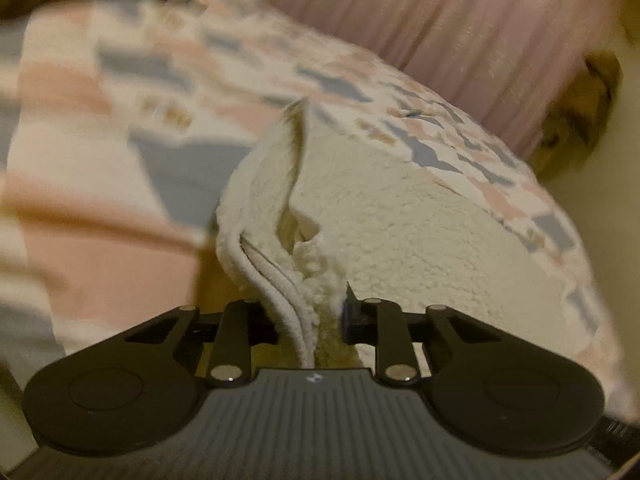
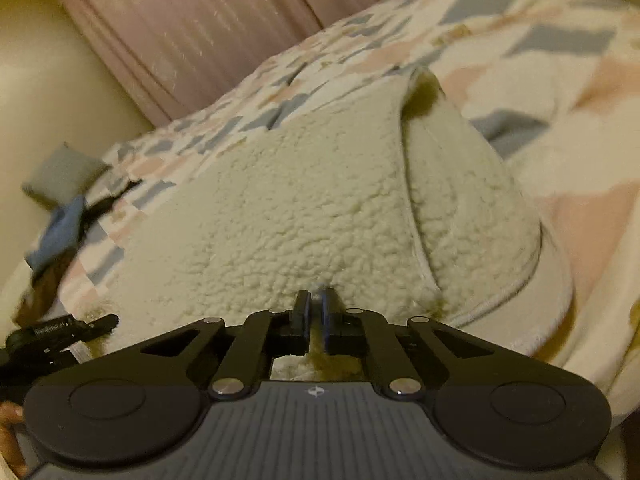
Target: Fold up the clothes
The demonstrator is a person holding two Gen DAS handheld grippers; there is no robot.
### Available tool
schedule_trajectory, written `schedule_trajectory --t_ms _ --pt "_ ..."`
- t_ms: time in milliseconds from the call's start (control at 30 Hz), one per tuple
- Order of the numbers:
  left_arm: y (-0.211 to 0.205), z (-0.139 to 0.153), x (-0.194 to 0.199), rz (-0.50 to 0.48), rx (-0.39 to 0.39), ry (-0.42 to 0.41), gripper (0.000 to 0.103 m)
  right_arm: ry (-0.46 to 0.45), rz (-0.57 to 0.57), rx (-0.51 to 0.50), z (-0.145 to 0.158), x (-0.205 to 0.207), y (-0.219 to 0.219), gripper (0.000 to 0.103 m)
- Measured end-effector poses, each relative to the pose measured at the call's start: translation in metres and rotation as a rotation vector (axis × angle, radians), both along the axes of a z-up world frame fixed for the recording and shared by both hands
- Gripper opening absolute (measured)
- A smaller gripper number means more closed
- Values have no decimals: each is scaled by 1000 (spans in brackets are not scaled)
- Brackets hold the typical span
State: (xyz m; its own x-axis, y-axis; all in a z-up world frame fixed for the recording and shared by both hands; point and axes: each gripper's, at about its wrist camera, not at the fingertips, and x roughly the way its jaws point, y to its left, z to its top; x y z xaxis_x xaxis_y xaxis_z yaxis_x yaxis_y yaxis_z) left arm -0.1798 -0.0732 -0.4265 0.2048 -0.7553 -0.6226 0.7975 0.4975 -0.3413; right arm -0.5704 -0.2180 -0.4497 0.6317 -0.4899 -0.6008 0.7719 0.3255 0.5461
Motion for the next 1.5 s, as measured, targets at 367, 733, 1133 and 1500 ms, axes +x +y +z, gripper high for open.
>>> schedule_trajectory --t_ms 367,733,1133,1500 --pt "-53 90 -159 -567 -138 -684 19 -153 -17 88 -6 -23 -13 8" --pt "-82 17 -275 -977 -91 -786 19 -714 -151 252 -20 -108 -76 89" --pt "-77 24 -267 -959 -116 -775 22 -559 39 304 -9 -33 -143 17" --pt "-100 101 -172 -925 -261 -445 21 -377 -131 173 -2 -81 -118 15"
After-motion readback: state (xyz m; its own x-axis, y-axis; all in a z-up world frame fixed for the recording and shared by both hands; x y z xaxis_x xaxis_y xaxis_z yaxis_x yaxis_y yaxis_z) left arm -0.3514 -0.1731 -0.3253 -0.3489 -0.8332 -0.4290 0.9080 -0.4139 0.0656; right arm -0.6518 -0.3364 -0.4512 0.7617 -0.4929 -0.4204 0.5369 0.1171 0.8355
